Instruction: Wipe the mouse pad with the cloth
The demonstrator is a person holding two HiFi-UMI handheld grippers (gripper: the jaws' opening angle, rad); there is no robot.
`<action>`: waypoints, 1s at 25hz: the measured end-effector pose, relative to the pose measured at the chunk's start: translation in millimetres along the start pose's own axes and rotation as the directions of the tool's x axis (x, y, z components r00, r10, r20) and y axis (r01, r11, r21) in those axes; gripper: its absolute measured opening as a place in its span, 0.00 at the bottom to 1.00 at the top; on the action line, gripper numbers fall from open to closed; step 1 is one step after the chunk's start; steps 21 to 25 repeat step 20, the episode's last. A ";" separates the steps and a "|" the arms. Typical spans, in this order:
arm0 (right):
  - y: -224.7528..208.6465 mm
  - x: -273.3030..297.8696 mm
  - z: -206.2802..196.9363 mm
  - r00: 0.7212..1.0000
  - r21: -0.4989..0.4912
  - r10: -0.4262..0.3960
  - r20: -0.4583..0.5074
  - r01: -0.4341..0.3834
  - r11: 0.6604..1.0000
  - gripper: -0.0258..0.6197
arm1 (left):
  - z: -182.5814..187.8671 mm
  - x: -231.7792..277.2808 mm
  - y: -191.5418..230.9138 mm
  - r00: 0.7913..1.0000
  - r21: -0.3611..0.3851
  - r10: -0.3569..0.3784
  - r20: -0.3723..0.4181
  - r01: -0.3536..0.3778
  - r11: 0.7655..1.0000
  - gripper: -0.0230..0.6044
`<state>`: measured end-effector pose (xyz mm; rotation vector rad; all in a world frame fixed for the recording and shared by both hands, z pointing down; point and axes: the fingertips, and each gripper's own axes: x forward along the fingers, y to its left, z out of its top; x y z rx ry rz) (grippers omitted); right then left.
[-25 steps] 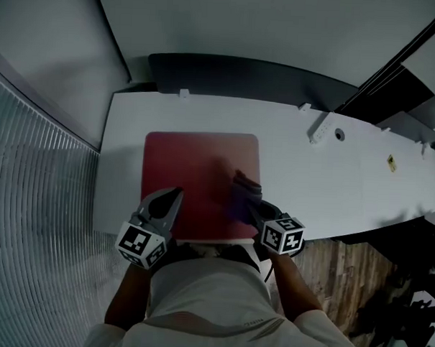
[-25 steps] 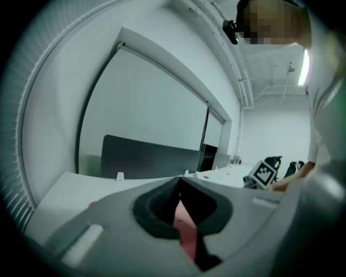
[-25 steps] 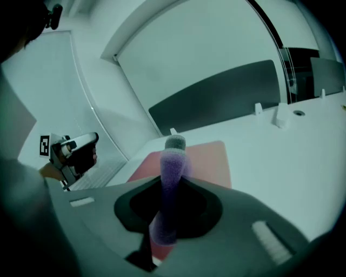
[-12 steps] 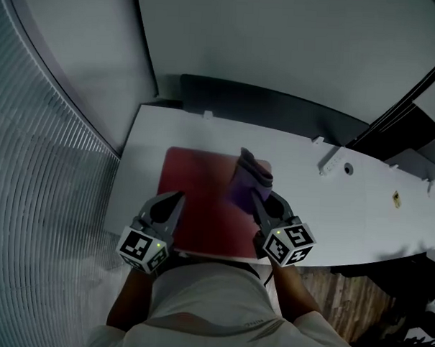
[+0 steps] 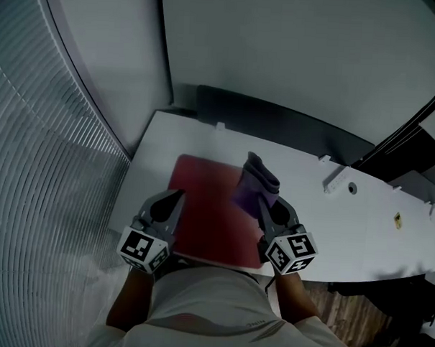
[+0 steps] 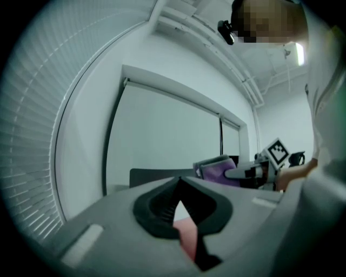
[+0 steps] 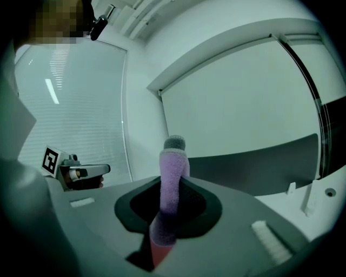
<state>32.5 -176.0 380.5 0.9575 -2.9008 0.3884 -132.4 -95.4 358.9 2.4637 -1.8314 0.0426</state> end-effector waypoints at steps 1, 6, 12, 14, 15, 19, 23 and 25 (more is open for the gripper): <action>-0.1 -0.1 -0.3 1.000 -0.003 -0.002 -0.003 0.002 1.000 0.13 | 1.2 -0.8 0.2 1.000 0.000 0.005 0.001 -0.005 1.000 0.04; -1.0 1.3 1.5 1.000 -0.024 0.000 -0.012 -0.001 1.000 0.13 | 1.9 0.5 1.6 1.000 -0.014 0.016 -0.003 -0.016 1.000 0.04; 2.2 2.2 1.0 1.000 -0.015 0.010 -0.012 -0.010 1.000 0.13 | 4.4 -0.1 -2.8 1.000 -0.029 0.004 -0.001 -0.004 1.000 0.04; 2.6 3.1 0.5 1.000 -0.010 0.010 -0.012 -0.011 1.000 0.13 | 4.1 0.0 -2.9 1.000 -0.032 0.002 0.000 -0.002 0.999 0.04; 2.7 3.5 0.2 1.000 -0.009 0.010 -0.013 -0.010 1.000 0.13 | 3.7 -0.1 -2.9 1.000 -0.034 0.001 0.000 -0.001 0.999 0.04; 1.3 4.7 -3.1 1.000 -0.007 0.008 -0.022 -0.008 1.000 0.13 | -0.2 -0.5 -1.5 1.000 -0.041 0.005 -0.003 -0.005 0.999 0.04; 0.9 4.9 -4.4 1.000 -0.006 0.007 -0.025 -0.007 1.000 0.13 | -1.4 -0.8 -1.0 1.000 -0.041 0.006 -0.005 -0.007 0.999 0.04; 0.9 4.9 -4.4 1.000 -0.006 0.007 -0.025 -0.007 1.000 0.13 | -1.4 -0.8 -1.0 1.000 -0.041 0.006 -0.005 -0.007 0.999 0.04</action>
